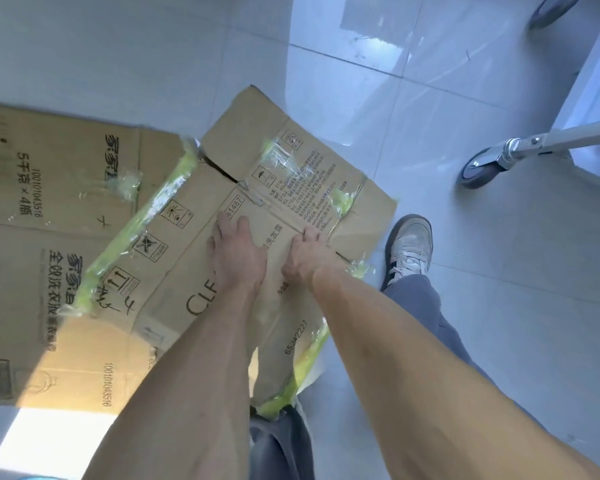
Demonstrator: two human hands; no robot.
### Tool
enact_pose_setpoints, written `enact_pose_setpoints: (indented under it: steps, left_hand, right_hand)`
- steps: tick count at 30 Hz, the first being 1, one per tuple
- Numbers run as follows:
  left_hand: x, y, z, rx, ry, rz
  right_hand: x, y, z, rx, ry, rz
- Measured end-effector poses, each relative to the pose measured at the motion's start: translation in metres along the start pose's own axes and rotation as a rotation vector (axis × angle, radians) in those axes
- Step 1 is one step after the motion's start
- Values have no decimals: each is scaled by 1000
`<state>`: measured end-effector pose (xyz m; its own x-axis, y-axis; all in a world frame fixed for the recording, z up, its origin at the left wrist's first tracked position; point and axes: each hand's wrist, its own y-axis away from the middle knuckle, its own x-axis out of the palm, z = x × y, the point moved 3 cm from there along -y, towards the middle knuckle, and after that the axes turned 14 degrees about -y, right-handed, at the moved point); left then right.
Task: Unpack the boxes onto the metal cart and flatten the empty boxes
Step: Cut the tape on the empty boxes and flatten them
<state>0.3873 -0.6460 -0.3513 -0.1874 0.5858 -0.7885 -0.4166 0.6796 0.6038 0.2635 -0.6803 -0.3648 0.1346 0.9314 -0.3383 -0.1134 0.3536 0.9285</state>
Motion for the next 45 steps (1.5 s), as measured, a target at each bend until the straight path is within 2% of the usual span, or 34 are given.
enact_pose_setpoints:
  steps: [2, 5, 7, 9, 11, 12, 15, 18, 20, 22, 23, 25, 28, 29, 30, 32, 34, 36, 38, 41, 45]
  left_hand:
    - [8, 22, 23, -151, 81, -123]
    - [21, 66, 69, -466, 250, -42]
    - [28, 95, 102, -644, 351, -4]
    - [49, 119, 126, -785, 523, 4]
    - [68, 137, 131, -908, 798, 54]
    - [69, 140, 126, -926, 892, 82]
    - [56, 144, 96, -836, 1001, 179]
    - [56, 139, 74, -823, 1156, 120]
    - [60, 134, 65, -869, 1343, 113]
    - [69, 129, 54, -1007, 1640, 38]
    - [84, 132, 47, -1128, 1688, 63]
    - [108, 145, 33, -1270, 1715, 276]
    - [181, 169, -1, -1289, 1771, 718]
    - [188, 175, -13, -1290, 1860, 874]
    - [189, 177, -23, -1284, 2032, 932]
    - [157, 170, -38, -1197, 2422, 854]
    - [126, 159, -44, -1136, 2670, 674]
    - [107, 147, -42, -1135, 2748, 624]
    - [93, 139, -44, -1137, 2701, 610]
    - [80, 137, -52, -1140, 2750, 679]
    - [74, 133, -83, -988, 2966, 659]
  right_hand:
    - [11, 11, 13, -62, 38, -229]
    - [21, 41, 27, -155, 27, -505]
    - [22, 59, 45, -310, 27, -581]
    - [24, 74, 65, -487, 83, -548]
    - [31, 84, 85, -635, 175, -489]
    - [34, 88, 93, -668, 214, -460]
    - [43, 84, 93, -655, 336, -420]
    - [42, 72, 79, -613, 405, -447]
    - [38, 65, 73, -604, 432, -452]
    - [37, 61, 67, -609, 460, -458]
    - [38, 60, 62, -608, 464, -469]
    - [40, 61, 62, -607, 461, -490]
    - [37, 59, 60, -613, 438, -500]
    - [34, 57, 57, -612, 429, -518]
    - [29, 56, 54, -606, 407, -544]
    - [16, 51, 42, -580, 361, -623]
    - [0, 49, 29, -536, 345, -675]
    - [-10, 51, 18, -493, 324, -672]
    - [-17, 58, 7, -448, 276, -639]
    - [-27, 59, 1, -395, 205, -600]
    - [-47, 41, 7, -301, 96, -651]
